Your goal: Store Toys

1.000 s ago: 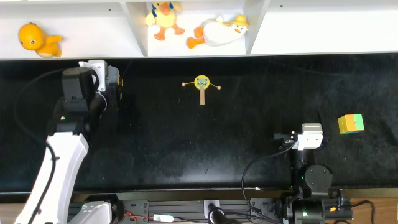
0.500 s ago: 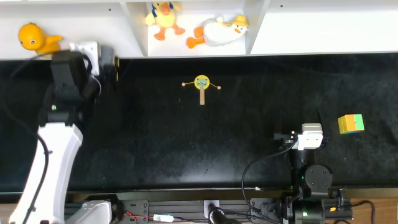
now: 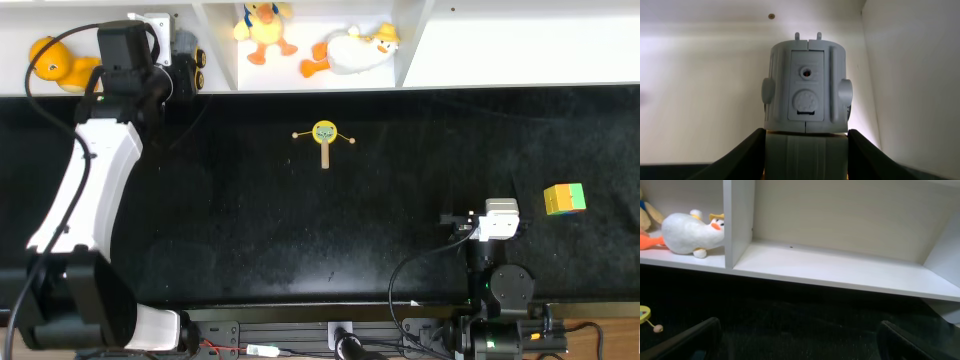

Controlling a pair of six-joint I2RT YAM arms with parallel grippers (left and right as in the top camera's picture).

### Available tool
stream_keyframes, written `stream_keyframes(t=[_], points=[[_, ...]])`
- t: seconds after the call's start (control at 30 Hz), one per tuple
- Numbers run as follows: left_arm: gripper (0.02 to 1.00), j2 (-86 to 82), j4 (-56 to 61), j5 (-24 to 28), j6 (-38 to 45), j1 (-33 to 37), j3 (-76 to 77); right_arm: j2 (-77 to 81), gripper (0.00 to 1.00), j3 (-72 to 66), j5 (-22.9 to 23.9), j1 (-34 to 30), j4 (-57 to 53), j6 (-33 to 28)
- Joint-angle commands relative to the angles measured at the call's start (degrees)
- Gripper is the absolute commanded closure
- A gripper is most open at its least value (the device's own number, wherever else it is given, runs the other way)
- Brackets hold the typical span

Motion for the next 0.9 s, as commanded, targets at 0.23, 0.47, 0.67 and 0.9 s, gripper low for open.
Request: stream_keyframes(t=[0.23, 0.47, 0.67, 0.9], points=[[0.020, 2.4, 1.2, 0.8, -1.7, -0.4, 2.1, -0.4, 0.005, -0.8, 0.0, 0.3, 0.3, 0.0], [0.020, -11.5, 9.8, -3.8, -1.6, 0.4, -17.7, -0.4, 0.005, -0.8, 0.0, 0.3, 0.3, 0.0], [0.020, -36.6, 9.3, -4.6, -1.5, 1.1, -40.9, -0.4, 0.005, -0.8, 0.0, 0.3, 0.3, 0.0], [0.020, -66.2, 22.6, -4.6, -0.6, 0.2, -58.5, -0.4, 0.005, -0.8, 0.0, 0.3, 0.3, 0.0]])
